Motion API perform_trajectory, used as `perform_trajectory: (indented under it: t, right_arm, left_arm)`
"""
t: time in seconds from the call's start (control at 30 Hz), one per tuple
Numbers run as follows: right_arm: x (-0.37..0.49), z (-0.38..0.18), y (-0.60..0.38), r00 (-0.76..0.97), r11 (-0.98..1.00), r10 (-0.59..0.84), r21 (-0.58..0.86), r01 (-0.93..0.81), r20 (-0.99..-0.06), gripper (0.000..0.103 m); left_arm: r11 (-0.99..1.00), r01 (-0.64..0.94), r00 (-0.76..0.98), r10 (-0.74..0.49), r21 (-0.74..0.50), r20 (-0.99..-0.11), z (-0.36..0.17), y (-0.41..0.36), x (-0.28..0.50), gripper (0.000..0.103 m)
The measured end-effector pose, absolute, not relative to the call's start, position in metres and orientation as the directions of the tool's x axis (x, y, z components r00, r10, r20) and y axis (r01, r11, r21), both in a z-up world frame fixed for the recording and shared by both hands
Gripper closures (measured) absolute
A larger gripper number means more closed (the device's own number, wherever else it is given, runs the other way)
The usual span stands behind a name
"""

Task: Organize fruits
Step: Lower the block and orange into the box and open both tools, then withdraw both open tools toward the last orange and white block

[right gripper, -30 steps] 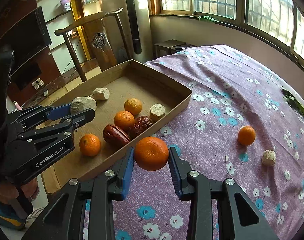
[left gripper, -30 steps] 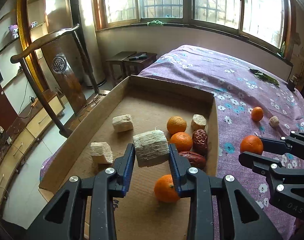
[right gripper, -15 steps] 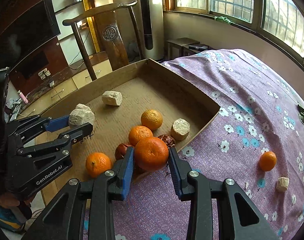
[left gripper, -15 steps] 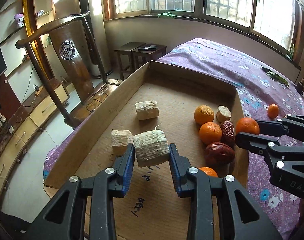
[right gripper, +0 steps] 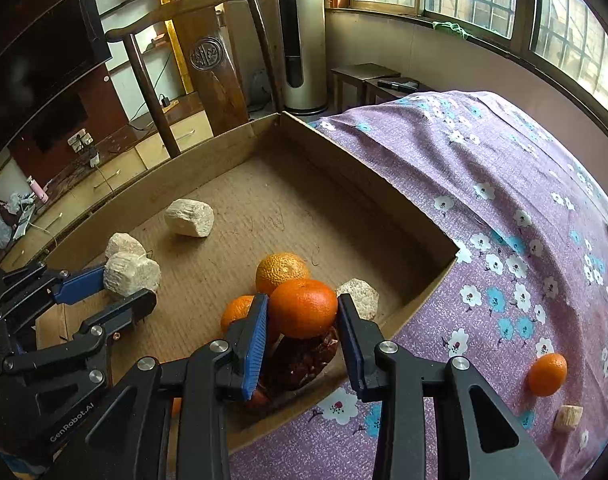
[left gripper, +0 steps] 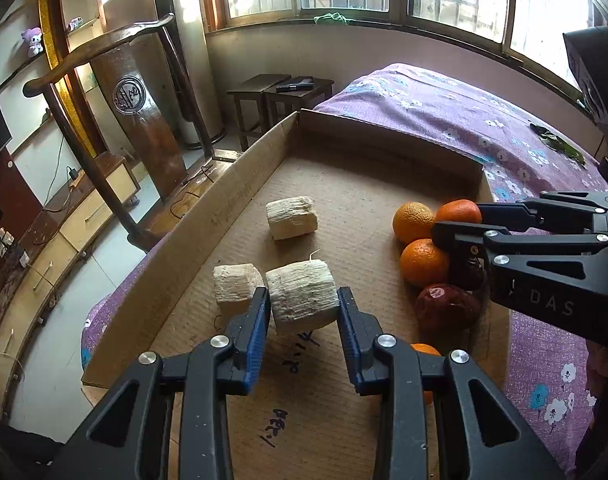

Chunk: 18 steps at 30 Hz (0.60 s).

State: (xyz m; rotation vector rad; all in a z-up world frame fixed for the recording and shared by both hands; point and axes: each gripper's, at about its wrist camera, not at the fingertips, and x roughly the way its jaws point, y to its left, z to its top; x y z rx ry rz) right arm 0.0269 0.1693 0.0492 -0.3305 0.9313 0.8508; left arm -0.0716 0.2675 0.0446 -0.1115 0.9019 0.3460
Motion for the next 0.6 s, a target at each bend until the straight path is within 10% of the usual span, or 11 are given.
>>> perform_trajectory:
  t: [0.6]
  right_arm:
    - [0.006, 0.065, 0.129, 0.319, 0.651, 0.54, 0.146, -0.744, -0.779, 0.044]
  left_arm:
    - [0.924, -0.379, 0.585, 0.279, 0.047, -0.762, 0.054, 0.261, -0.079, 0.029]
